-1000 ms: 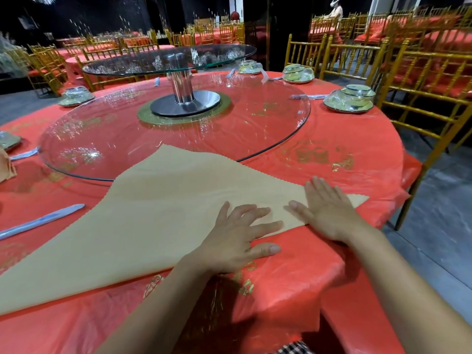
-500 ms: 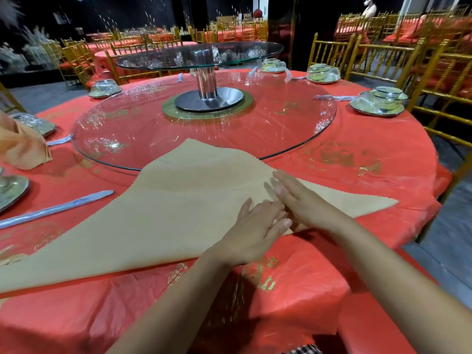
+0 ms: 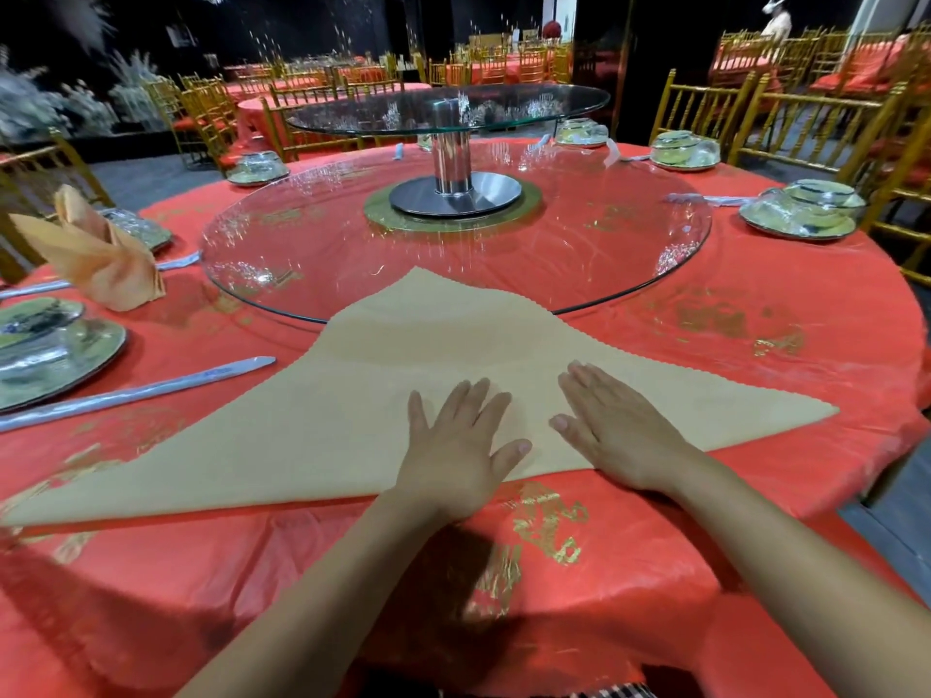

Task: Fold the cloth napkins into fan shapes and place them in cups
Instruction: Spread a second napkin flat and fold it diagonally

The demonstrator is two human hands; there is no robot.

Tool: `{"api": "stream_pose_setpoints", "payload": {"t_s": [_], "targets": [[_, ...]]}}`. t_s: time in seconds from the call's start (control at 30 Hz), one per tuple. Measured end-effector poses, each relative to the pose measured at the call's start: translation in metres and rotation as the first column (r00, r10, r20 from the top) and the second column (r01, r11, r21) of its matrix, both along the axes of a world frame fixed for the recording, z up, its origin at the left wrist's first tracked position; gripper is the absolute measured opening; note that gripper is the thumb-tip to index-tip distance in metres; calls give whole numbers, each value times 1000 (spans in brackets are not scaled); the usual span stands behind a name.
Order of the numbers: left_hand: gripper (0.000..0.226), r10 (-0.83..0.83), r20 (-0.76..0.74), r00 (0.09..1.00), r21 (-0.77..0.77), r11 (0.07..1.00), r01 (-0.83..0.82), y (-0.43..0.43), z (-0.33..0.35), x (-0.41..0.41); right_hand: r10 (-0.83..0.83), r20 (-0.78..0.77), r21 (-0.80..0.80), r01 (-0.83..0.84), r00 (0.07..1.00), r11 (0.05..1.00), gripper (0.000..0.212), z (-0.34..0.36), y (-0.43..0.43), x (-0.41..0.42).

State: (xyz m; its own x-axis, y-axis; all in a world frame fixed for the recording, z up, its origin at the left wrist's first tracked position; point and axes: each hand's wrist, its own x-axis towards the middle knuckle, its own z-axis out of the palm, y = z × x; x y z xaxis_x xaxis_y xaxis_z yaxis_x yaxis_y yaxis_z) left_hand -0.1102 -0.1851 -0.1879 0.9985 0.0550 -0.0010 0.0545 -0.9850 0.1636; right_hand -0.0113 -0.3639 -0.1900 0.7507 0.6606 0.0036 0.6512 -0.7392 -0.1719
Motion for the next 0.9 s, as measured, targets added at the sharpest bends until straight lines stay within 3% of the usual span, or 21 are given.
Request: {"api": "stream_pose_setpoints", "payload": {"t_s": [0.1,0.2,0.27,0.47,0.6,0.77,0.9], "targets": [[71,51,-66,997,57,997,-47,24,3,-17,-3,5,-14,3,1000,1000,123,-1,0,0],[116,98,-76,992,55,994,-94,51,4,-40,-6,-8,14,6,1000,1000,82,5,2,-6],[128,154,-85,984,55,987,-150,70,4,-56,-17,-12,9,18,1000,1000,64,9,2,-9],[132,323,-88,942,75,946,-317,109,5,-94,-12,-23,9,12,1000,1000,63,11,2,-10],[124,425,-127,896,62,905,-421,136,8,-114,-14,-42,4,14,999,1000,70,12,2,-9],[66,551,-152,820,64,834,-548,165,11,-134,-24,-64,50,27,998,998,114,9,2,-5],[63,610,-158,777,50,791,-610,191,11,-149,-40,-73,43,43,997,998,129,10,1,-5]]}}
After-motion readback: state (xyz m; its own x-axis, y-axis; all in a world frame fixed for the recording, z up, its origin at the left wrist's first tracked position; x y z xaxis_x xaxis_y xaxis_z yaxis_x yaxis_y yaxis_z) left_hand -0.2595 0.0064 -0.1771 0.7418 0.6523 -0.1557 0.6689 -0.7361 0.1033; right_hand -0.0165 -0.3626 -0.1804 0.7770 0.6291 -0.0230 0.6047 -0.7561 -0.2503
